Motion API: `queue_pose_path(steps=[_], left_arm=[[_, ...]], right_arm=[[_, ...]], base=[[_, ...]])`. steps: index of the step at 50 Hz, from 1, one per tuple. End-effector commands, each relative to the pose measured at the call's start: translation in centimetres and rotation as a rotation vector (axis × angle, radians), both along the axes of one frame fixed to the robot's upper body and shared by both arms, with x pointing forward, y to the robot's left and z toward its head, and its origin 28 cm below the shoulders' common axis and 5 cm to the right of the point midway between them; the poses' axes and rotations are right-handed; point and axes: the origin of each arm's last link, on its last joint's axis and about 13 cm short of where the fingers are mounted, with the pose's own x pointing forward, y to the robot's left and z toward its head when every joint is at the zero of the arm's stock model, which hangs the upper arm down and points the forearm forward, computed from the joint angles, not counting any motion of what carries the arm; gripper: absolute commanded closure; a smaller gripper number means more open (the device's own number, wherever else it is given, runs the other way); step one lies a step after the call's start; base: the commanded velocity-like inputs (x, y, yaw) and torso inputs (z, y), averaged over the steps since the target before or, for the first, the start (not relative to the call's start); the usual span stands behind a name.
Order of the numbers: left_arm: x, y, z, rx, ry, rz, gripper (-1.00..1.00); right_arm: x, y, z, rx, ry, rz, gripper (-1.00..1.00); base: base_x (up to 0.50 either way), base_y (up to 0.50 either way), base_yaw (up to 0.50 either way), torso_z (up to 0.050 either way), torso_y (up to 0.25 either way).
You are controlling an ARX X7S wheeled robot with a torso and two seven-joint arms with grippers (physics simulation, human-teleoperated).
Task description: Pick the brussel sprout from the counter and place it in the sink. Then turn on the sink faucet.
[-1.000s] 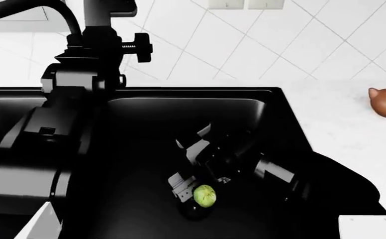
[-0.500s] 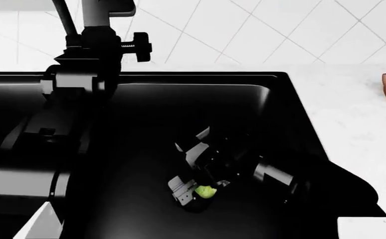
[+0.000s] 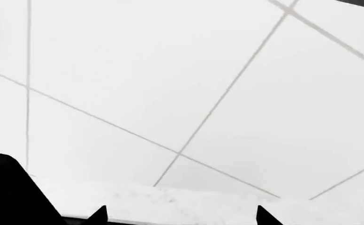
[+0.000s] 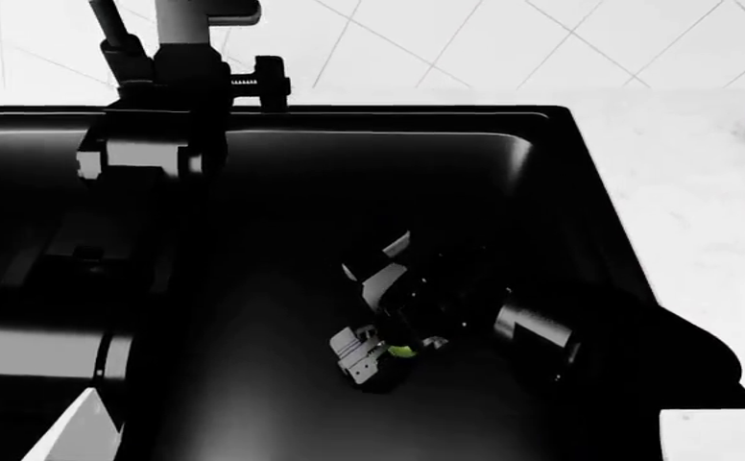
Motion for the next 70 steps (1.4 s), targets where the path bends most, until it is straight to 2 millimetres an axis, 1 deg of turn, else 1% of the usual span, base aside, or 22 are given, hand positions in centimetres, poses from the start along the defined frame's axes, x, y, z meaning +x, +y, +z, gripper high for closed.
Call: queue_pose_path(steps=[1,9,11,15,20,29,39,47,51,53,55,56,70], left_arm=[[0.0,-0.8,-1.2,-0.034,0.024,-0.041,-1.00],[-0.2,-1.2,-2.0,-0.031,0.079,-0.078,-1.00],[-0.2,-1.4,-2.5,-0.026,0.096,-0.101,-1.00],[-0.3,-2.2,-3.2,-0.045,0.122,-0.151,-1.00],[-0.4,-2.5,-3.9,-0.099,0.142,-0.180,-1.00],[-0.6,-3.5,-4.1,-0.159,0.161,-0.273,-1.00],[-1.0,-4.6,-5.4,-0.144,0.217,-0.354,-1.00],[-1.2,-5.2,-5.5,-0.132,0.230,-0.393,-1.00],[-1.4,-5.8,-5.7,-0.095,0.252,-0.469,-1.00],[-1.5,-6.1,-5.7,-0.072,0.256,-0.502,-1.00],[-1.6,-6.3,-5.8,-0.061,0.261,-0.519,-1.00],[-1.6,-6.4,-5.8,-0.060,0.258,-0.530,-1.00],[-1.6,-6.5,-5.7,-0.055,0.255,-0.548,-1.00]], right_arm=[[-0.7,1.3,-1.6,0.063,0.034,0.056,-1.00],[-0.6,1.3,-1.4,0.061,0.030,0.053,-1.00],[-0.6,1.2,-1.3,0.058,0.027,0.050,-1.00],[-0.7,1.3,-1.4,0.054,0.028,0.053,-1.00],[-0.6,1.2,-1.4,0.051,0.026,0.048,-1.00],[-0.7,1.1,-1.7,0.041,0.030,0.050,-1.00],[-0.7,1.0,-1.9,0.034,0.031,0.049,-1.00],[-0.8,1.1,-1.9,0.029,0.032,0.051,-1.00],[-0.8,1.1,-1.9,0.023,0.033,0.055,-1.00],[-0.7,1.0,-1.5,0.023,0.036,0.056,-1.00],[-0.7,1.0,-1.5,0.021,0.036,0.058,-1.00],[-0.8,1.0,-1.9,0.020,0.037,0.057,-1.00],[-0.8,0.9,-2.2,0.018,0.038,0.055,-1.00]], base=[[0.00,0.00,0.01,0.000,0.000],[0.00,0.00,0.00,0.000,-0.004],[0.00,0.00,0.00,0.000,-0.006],[0.00,0.00,0.00,0.000,-0.006],[0.00,0.00,0.00,0.000,-0.007],[0.00,0.00,0.00,0.000,-0.008],[0.00,0.00,0.00,0.000,-0.009],[0.01,0.00,0.00,0.000,-0.013],[0.01,0.00,0.00,0.000,-0.013],[0.01,0.00,0.00,0.000,-0.012],[0.01,0.00,0.00,0.000,-0.011],[0.00,0.00,0.00,0.000,-0.011],[0.01,0.00,0.00,0.000,-0.012]])
